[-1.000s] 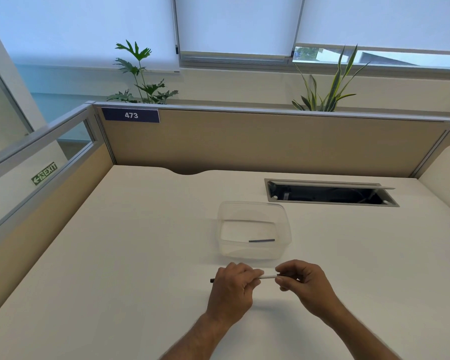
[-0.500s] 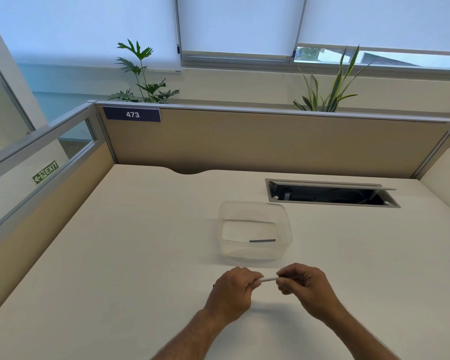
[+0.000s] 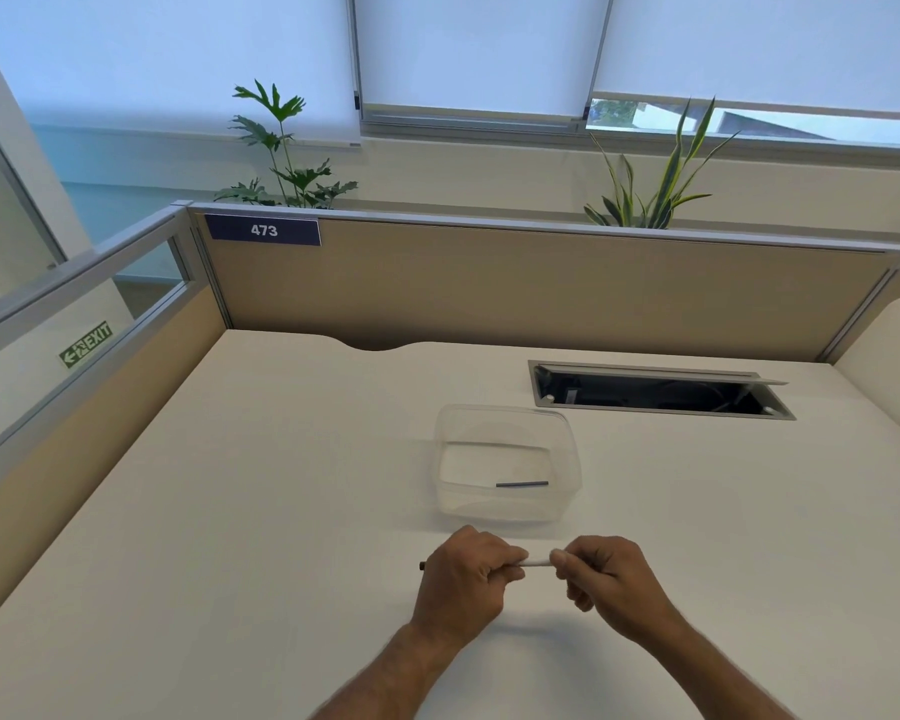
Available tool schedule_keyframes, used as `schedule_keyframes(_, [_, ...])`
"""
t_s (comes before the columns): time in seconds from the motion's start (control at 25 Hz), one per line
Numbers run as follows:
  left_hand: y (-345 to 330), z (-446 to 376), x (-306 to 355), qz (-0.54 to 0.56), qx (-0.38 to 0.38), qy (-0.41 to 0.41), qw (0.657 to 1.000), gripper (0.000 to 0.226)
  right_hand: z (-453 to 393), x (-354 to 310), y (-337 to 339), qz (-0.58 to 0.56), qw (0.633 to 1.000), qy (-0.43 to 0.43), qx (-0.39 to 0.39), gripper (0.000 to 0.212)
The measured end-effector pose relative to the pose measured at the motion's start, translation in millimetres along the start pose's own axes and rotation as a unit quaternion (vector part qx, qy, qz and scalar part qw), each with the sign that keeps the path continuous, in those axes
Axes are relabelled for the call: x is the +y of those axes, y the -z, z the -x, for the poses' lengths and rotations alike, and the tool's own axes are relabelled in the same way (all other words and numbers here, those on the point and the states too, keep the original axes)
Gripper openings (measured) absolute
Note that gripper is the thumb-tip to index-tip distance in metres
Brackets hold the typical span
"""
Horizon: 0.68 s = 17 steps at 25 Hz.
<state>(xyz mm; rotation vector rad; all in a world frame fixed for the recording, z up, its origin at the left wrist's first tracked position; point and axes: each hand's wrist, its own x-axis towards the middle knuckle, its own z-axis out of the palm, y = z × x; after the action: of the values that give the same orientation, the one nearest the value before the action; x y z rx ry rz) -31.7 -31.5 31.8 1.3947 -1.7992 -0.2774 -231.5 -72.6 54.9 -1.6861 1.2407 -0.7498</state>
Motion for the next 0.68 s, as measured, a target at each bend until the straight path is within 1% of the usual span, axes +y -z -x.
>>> schedule_keyframes(0.16, [2.7, -4.7, 3.1, -0.003, 0.009, -0.008, 1.0, 0.019, 0.9, -4.2, -6.5, -0.01, 0.999, -0.049, -0.017, 0.059])
schedule_keyframes(0.24, [4.6, -5.6, 3.7, -0.011, 0.0, -0.01, 1.0, 0.016, 0.5, -4.9, -5.4, -0.022, 0.997, -0.074, -0.032, 0.064])
schedule_keyframes(0.28, [5.7, -5.4, 3.1, -0.018, -0.007, -0.011, 1.0, 0.014, 0.6, -4.2, -4.6, -0.036, 0.996, -0.08, -0.031, 0.063])
schedule_keyframes(0.32, [6.6, -4.7, 2.1, -0.024, -0.017, -0.008, 1.0, 0.013, 0.6, -1.9, -3.3, -0.056, 0.995, -0.08, -0.023, 0.057])
schedule_keyframes(0.36, [7.6, -3.9, 0.7, -0.03, -0.029, -0.002, 0.999, 0.012, 0.8, -0.3, -2.6, -0.082, 0.994, -0.073, -0.013, 0.045])
schedule_keyframes(0.44, [9.1, -2.7, -1.5, -0.044, -0.055, 0.007, 0.998, 0.014, 2.0, 2.7, -0.6, -0.115, 0.992, -0.048, -0.001, 0.011])
schedule_keyframes(0.48, [9.5, -2.4, -2.3, -0.051, -0.065, 0.006, 0.997, 0.017, 2.4, 4.7, 0.5, -0.116, 0.993, -0.034, -0.003, 0.007])
schedule_keyframes(0.56, [10.0, -2.7, -3.3, -0.06, -0.081, 0.002, 0.995, 0.02, 2.0, 7.7, 1.0, -0.103, 0.995, -0.016, 0.003, 0.014])
schedule_keyframes(0.68, [9.9, -4.1, -4.1, -0.064, -0.111, 0.005, 0.992, 0.022, -0.2, 10.9, -0.9, -0.102, 0.995, -0.004, 0.012, 0.019])
